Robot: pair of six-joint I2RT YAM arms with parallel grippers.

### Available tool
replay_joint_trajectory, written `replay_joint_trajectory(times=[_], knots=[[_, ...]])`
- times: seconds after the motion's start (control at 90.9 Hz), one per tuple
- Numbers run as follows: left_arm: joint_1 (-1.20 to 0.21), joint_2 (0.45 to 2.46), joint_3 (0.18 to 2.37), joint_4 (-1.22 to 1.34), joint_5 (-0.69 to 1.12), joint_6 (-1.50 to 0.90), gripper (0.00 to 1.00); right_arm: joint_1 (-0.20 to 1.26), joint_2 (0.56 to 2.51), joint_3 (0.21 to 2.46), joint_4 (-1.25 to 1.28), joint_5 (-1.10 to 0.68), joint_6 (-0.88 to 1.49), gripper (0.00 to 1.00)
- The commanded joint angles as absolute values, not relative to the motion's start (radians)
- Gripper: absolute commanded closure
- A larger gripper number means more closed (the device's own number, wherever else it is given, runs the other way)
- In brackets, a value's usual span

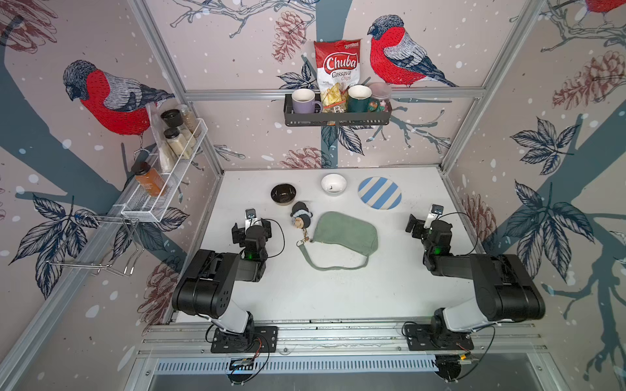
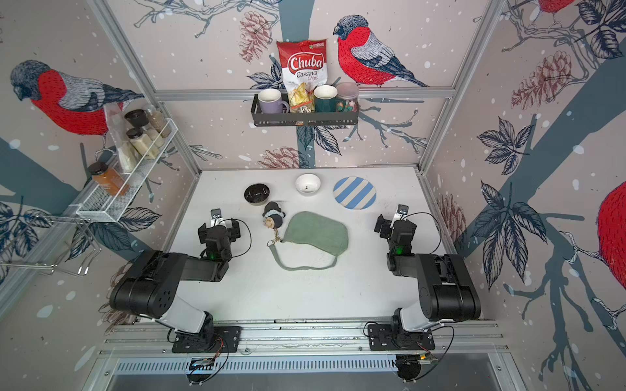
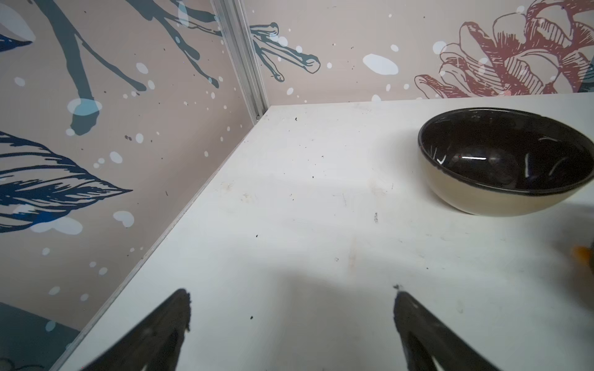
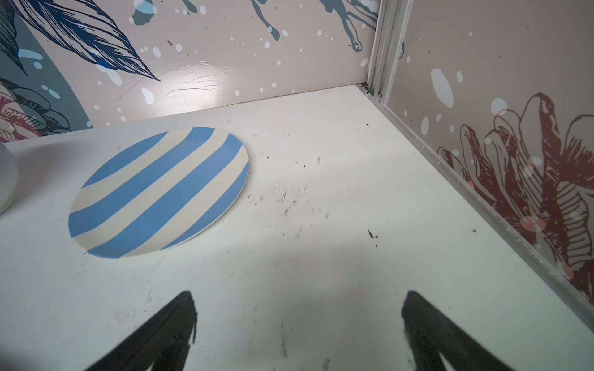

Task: Remove the decoration from the bag
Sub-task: Pick up the bag from the center of the board.

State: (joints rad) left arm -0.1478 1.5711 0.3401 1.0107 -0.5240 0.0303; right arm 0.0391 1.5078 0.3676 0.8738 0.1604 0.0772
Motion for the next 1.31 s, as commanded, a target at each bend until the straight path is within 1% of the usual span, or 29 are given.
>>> replay_joint_trajectory(times=[0.0, 0.539, 0.605, 0.627, 0.671, 0.737, 0.781, 0.836, 0.891, 0.935, 0.968, 1.034, 1.1, 1.166, 1.199, 1.243, 1.299], knots=[[-0.145, 1.567, 0.344, 1.019, -0.528, 0.028, 0.03, 0.041, 1.507, 0.369, 0.873, 0.164, 0.081, 0.00], [-0.144, 1.564, 0.337, 1.037, -0.533, 0.028, 0.03, 0.039, 1.496, 0.377, 0.885, 0.173, 0.084, 0.00], [-0.149, 1.523, 0.305, 1.057, -0.534, 0.033, 0.03, 0.043, 1.415, 0.450, 0.726, 0.186, 0.085, 0.00], [-0.156, 1.496, 0.290, 1.065, -0.549, 0.037, 0.03, 0.042, 1.386, 0.483, 0.611, 0.187, 0.090, 0.00], [-0.195, 1.414, 0.272, 1.043, -0.620, 0.057, 0.03, 0.040, 1.332, 0.547, 0.466, 0.203, 0.114, 0.00], [-0.256, 1.279, 0.276, 0.950, -0.709, 0.099, 0.02, 0.036, 1.262, 0.634, 0.298, 0.196, 0.154, 0.00], [-0.279, 1.197, 0.291, 0.871, -0.751, 0.069, 0.02, 0.035, 1.210, 0.700, 0.194, 0.194, 0.206, 0.00], [-0.283, 1.120, 0.327, 0.774, -0.791, -0.061, 0.03, 0.034, 1.174, 0.795, 0.038, 0.211, 0.298, 0.00], [-0.283, 1.021, 0.396, 0.513, -0.801, -0.197, 0.03, 0.029, 1.160, 0.915, -0.151, 0.197, 0.374, 0.00], [-0.284, 0.950, 0.501, 0.274, -0.761, -0.309, 0.02, 0.030, 1.154, 0.999, -0.261, 0.142, 0.408, 0.02], [-0.283, 0.919, 0.562, 0.165, -0.716, -0.355, 0.02, 0.033, 1.150, 1.035, -0.328, 0.090, 0.422, 0.03], [-0.286, 0.888, 0.628, 0.086, -0.612, -0.403, 0.03, 0.051, 1.130, 1.071, -0.376, -0.007, 0.448, 0.03], [-0.286, 0.865, 0.672, 0.022, -0.539, -0.504, 0.03, 0.101, 1.116, 1.103, -0.421, -0.029, 0.466, 0.03], [-0.293, 0.867, 0.727, -0.057, -0.422, -0.591, 0.03, 0.198, 1.113, 1.146, -0.495, -0.006, 0.466, 0.04], [-0.300, 0.878, 0.771, -0.103, -0.355, -0.618, 0.03, 0.255, 1.113, 1.157, -0.523, 0.022, 0.471, 0.06], [-0.323, 0.891, 0.832, -0.182, -0.309, -0.631, 0.03, 0.341, 1.115, 1.166, -0.549, 0.048, 0.477, 0.09], [-0.358, 0.908, 0.890, -0.252, -0.250, -0.609, 0.03, 0.453, 1.124, 1.169, -0.566, 0.084, 0.498, 0.11]])
